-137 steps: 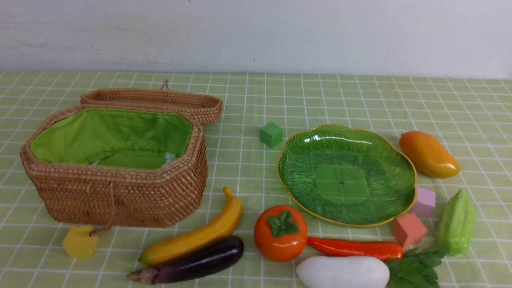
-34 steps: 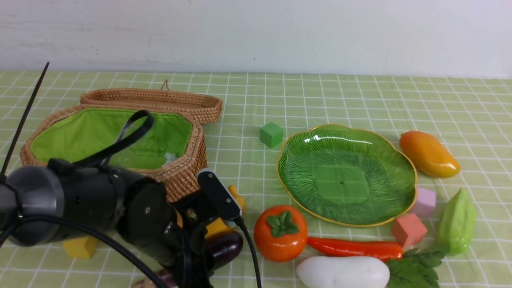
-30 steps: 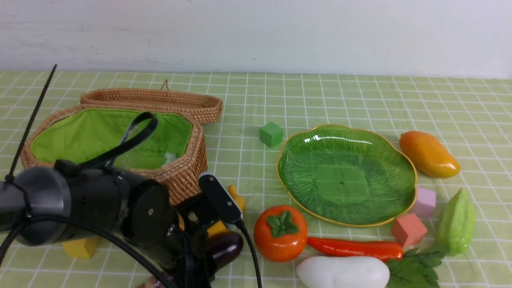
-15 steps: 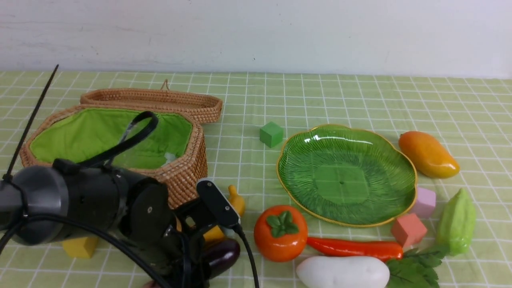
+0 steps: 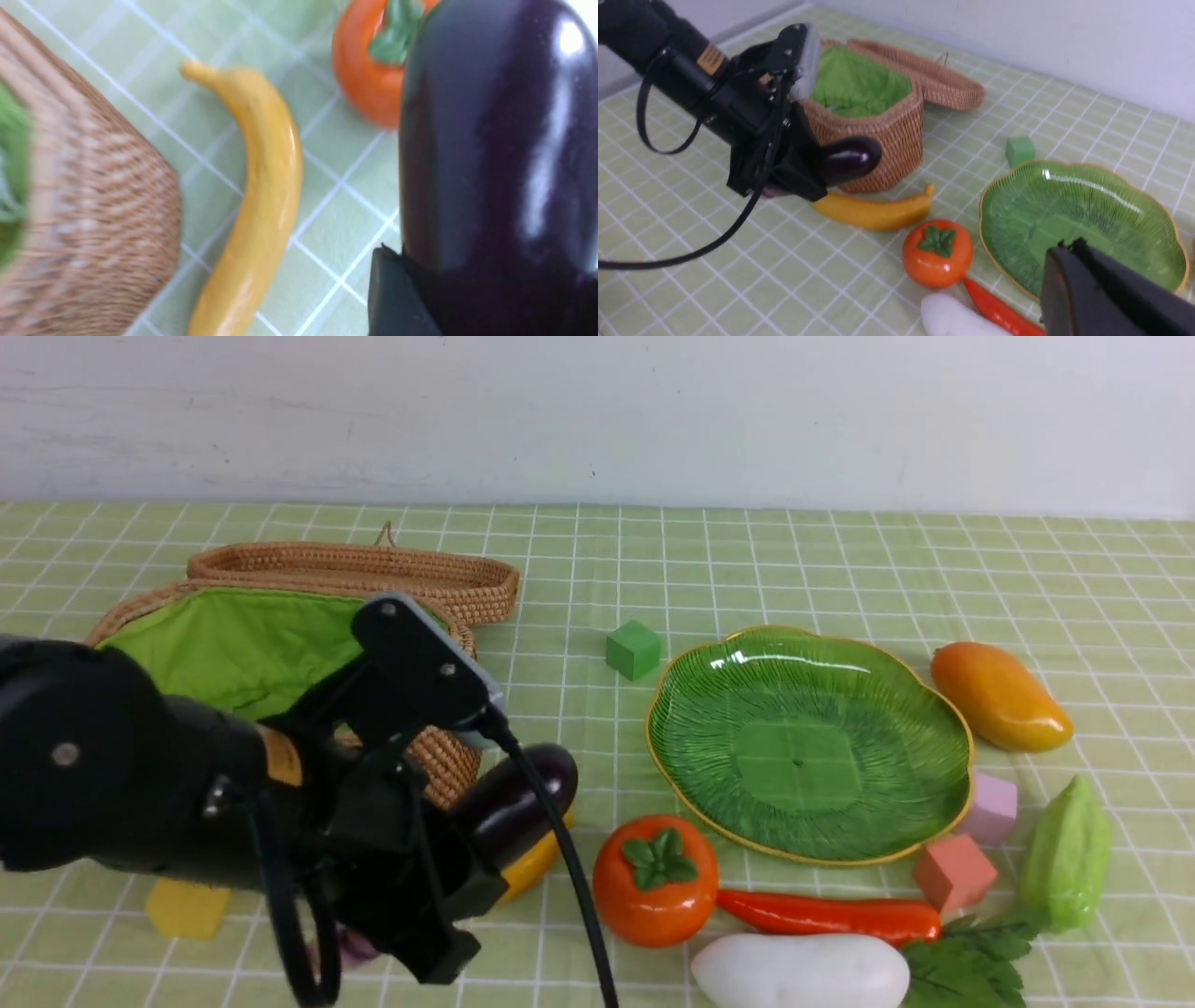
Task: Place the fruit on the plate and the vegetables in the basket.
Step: Use the left arm to grab an eggplant and put it into the left basket, then use the left arm to grab a banana and put it into the right plate
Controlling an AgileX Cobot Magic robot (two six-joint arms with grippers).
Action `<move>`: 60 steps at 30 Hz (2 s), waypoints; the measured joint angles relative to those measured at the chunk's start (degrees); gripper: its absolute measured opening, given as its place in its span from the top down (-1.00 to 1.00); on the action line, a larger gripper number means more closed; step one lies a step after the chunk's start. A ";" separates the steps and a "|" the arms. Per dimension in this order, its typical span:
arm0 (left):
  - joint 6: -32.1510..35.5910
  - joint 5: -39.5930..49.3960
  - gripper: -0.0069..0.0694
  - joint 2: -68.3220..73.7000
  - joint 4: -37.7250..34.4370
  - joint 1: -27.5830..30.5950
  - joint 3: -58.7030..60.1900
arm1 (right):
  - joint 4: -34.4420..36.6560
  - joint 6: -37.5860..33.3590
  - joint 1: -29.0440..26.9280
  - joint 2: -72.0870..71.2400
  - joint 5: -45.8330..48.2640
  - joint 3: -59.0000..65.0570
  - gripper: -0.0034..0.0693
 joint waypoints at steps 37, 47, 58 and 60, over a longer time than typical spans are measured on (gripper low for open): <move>10.48 -4.62 -0.11 23.14 39.41 20.55 -19.80 | 12.08 -11.66 0.00 2.59 -2.02 0.00 0.90; 8.02 -4.79 -0.66 22.67 39.72 20.55 -19.80 | 12.08 -11.66 0.00 2.59 -1.86 0.00 0.89; -1.23 -2.02 -0.45 15.65 30.95 17.67 -19.80 | 12.08 -11.66 0.00 2.59 -1.67 0.00 0.87; -1.54 -0.40 -0.20 13.78 27.79 14.95 -19.80 | 12.08 -11.66 0.00 2.59 -1.60 0.00 0.86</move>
